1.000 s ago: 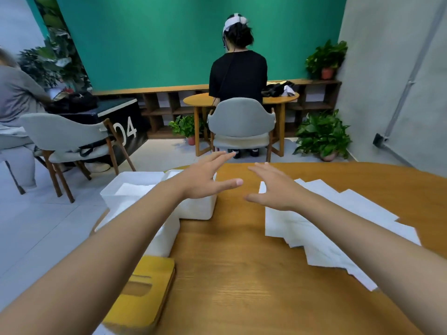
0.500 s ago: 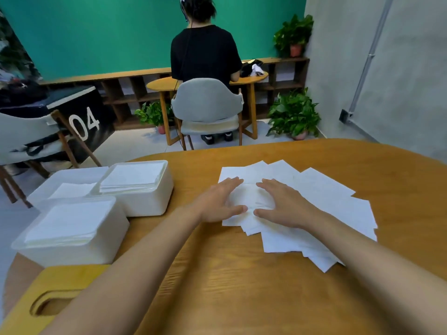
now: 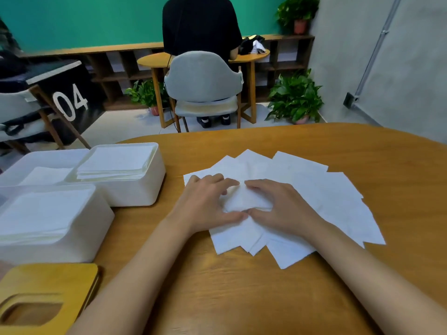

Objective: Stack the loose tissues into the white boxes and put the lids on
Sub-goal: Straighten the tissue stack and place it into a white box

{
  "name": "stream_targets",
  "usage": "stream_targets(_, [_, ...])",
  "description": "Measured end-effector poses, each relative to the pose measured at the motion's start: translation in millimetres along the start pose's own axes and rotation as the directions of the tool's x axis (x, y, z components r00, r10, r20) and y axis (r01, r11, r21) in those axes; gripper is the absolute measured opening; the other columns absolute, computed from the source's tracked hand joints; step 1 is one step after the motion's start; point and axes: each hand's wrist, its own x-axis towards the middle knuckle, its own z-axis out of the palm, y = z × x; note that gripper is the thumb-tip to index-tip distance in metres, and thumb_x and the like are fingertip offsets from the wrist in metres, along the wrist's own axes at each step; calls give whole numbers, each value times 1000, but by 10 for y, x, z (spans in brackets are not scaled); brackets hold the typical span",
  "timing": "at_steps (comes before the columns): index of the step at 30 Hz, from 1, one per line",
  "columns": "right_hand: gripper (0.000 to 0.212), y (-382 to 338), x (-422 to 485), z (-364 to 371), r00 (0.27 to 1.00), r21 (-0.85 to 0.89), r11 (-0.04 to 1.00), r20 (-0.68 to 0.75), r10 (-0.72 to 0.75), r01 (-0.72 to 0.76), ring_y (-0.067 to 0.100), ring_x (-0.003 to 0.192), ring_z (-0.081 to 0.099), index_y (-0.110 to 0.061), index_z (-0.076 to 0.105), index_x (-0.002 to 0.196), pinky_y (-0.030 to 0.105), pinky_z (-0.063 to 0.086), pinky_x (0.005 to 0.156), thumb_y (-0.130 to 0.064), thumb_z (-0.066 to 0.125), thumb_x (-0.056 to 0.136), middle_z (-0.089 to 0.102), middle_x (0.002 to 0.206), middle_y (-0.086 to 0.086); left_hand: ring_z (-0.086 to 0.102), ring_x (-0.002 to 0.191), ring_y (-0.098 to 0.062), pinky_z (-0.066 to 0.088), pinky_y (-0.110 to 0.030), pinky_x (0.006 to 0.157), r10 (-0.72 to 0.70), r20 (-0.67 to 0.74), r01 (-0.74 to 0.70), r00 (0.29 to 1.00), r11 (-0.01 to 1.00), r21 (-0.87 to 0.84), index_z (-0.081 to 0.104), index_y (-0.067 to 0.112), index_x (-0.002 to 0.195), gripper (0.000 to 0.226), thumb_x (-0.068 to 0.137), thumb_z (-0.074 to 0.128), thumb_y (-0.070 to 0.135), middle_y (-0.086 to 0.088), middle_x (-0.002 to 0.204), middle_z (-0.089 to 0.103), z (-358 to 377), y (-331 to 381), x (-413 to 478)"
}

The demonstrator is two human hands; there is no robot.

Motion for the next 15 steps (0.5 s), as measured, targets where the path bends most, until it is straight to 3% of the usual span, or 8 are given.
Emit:
stream_targets(3, [77,-78,16,71,999,82,996,14,-33,32,-2,137,46,-34,46,154,24,37,116,-31,82,85,53,147,-21,54,107,-6,38,-34,90,3,-34,-4,999,999,-39,57,40,142,83,76,54,89,20,109,56,37,-41,-132])
stream_targets(7, [87,-89,-4,87,997,186,981,43,-70,60,-9,136,45,-38,36,157,14,37,107,-27,81,83,49,147,-23,46,120,-4,42,-34,104,23,-49,-35,999,966,-254,58,42,142,68,83,61,76,20,132,47,108,-49,-251])
stream_targets(11, [82,-76,-37,79,996,278,958,-70,-52,70,0,134,52,-36,40,153,18,41,109,-19,62,76,56,138,-19,47,128,-6,44,-39,106,56,-111,-92,992,933,-349,65,34,134,46,89,65,46,19,136,52,108,-5,-232])
stream_targets(15, [82,-58,-23,108,989,305,947,-133,-67,105,9,132,56,-32,43,152,27,43,114,-12,58,73,62,129,-13,51,132,-3,46,-42,106,51,-145,-103,988,919,-381,69,34,130,42,88,74,38,19,138,58,171,-15,-180])
